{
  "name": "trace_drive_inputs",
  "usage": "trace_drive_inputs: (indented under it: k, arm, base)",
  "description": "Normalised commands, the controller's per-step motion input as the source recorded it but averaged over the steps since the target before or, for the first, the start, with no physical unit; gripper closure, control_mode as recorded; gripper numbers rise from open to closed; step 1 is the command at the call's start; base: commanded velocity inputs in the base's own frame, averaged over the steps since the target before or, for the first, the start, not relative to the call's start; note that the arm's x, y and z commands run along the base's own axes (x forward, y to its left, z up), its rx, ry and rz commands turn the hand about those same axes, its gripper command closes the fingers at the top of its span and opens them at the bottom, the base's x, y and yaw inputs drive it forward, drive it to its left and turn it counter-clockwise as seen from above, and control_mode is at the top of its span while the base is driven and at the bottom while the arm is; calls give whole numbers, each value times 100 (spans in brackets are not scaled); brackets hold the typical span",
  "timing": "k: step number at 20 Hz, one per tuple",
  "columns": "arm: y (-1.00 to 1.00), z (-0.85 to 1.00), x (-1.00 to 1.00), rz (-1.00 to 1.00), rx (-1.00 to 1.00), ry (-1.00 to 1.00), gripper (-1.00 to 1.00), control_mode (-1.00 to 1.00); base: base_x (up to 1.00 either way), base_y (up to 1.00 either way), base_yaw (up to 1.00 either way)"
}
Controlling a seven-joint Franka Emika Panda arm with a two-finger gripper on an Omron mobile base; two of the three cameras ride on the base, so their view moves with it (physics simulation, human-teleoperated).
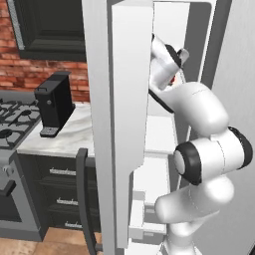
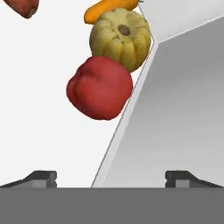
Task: Take the bell pepper and squash from the second highest rack and move them to the highest rack where the carrot and sweet potato are located, to maximize freezer space. Close the freezer door after rearranging.
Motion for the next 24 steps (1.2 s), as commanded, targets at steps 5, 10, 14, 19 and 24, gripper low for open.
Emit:
trace_drive_inputs:
  k: [5,10,14,19,24]
  arm:
    - [0,-14,-1,33,17,0,-100,-100]
    - [0,-1,-34,32,13,-4,-100,-100]
    - [6,15,-82,8,1,-14,-100,-100]
    - [17,24,-98,0,0,-9,-100,-100]
    - [23,12,-100,0,0,-1,-100,-100]
  base:
    - [0,0,0]
    - [0,0,0]
    - [0,0,0]
    - [0,0,0]
    - [0,0,0]
